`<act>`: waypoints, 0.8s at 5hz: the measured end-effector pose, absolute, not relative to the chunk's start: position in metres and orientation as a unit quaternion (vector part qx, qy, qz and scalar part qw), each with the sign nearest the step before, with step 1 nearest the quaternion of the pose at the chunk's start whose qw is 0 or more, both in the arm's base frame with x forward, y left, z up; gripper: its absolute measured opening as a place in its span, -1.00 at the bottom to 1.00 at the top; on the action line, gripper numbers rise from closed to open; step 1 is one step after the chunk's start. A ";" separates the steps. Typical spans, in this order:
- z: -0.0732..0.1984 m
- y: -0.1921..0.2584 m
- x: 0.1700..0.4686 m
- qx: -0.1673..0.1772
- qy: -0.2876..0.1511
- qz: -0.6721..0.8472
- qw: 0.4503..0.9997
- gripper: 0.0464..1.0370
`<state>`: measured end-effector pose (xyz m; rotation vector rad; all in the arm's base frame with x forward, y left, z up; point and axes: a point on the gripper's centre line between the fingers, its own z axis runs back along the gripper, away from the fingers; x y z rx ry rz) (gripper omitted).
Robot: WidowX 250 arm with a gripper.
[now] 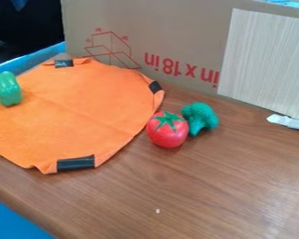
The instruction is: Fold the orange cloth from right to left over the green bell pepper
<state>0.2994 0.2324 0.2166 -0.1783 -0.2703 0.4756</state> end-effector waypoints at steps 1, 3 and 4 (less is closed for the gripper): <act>0.201 0.233 0.302 -0.098 -0.116 0.240 0.959 0.92; 0.166 0.180 0.357 -0.103 -0.148 0.240 0.954 0.92; 0.144 0.169 0.375 -0.108 -0.187 0.279 0.936 0.93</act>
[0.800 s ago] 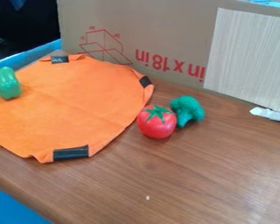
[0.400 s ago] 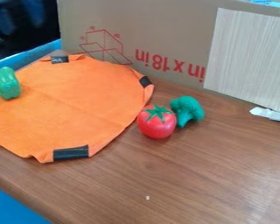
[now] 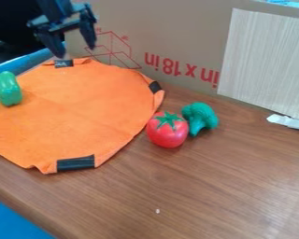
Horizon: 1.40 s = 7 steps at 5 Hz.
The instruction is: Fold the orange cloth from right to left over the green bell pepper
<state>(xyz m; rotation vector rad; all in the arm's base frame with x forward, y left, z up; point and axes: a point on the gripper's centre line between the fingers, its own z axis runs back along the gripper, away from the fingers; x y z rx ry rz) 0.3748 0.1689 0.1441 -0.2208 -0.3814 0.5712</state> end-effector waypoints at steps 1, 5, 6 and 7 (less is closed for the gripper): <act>0.132 0.149 0.398 -0.099 -0.234 0.302 0.919 0.92; 0.115 0.089 0.440 -0.082 -0.214 0.334 0.914 0.92; 0.107 0.073 0.444 -0.065 -0.210 0.331 0.918 0.93; 0.108 0.059 0.448 -0.062 -0.217 0.325 0.919 0.92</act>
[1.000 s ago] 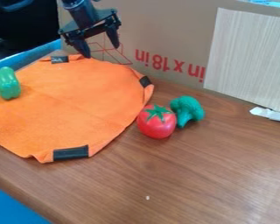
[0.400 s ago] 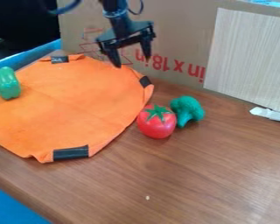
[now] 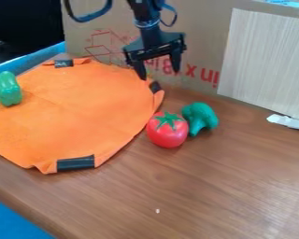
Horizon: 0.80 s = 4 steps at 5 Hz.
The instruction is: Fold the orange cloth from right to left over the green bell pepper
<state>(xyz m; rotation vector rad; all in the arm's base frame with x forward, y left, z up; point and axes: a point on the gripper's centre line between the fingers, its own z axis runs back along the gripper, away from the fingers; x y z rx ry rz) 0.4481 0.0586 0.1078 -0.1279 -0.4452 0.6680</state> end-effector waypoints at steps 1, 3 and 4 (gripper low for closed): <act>0.085 0.052 0.448 -0.054 -0.192 0.336 0.921 0.92; 0.082 0.046 0.462 -0.042 -0.196 0.339 0.919 0.92; 0.074 0.049 0.469 -0.034 -0.188 0.346 0.918 0.92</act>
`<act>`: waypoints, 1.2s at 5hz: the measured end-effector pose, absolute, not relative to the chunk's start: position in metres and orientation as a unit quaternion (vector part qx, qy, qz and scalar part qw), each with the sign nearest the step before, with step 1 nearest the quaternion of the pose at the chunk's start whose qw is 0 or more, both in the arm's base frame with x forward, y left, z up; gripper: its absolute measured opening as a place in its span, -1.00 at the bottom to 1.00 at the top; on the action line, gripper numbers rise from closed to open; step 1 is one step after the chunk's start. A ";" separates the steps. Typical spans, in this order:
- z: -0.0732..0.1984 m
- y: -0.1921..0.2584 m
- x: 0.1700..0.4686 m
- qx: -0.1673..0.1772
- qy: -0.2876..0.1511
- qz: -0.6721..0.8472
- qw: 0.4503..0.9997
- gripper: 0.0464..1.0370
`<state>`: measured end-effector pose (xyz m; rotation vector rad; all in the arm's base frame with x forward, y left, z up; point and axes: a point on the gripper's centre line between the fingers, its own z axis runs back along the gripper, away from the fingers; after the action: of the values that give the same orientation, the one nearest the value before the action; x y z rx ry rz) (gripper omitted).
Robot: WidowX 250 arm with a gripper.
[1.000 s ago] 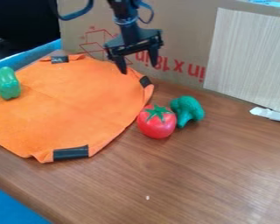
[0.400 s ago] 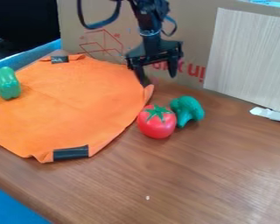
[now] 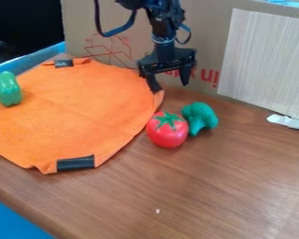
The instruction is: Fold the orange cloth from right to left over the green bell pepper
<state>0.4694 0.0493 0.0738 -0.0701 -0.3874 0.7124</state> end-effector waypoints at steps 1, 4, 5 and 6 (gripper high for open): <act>0.074 0.054 0.474 -0.024 -0.187 0.350 0.918 0.92; 0.060 0.064 0.467 0.033 -0.127 0.365 0.922 -0.41; 0.061 0.065 0.465 0.042 -0.125 0.365 0.922 -0.77; 0.061 0.063 0.463 0.041 -0.116 0.361 0.924 -0.96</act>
<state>0.4627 0.0633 0.0608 0.0843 -0.2380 0.7416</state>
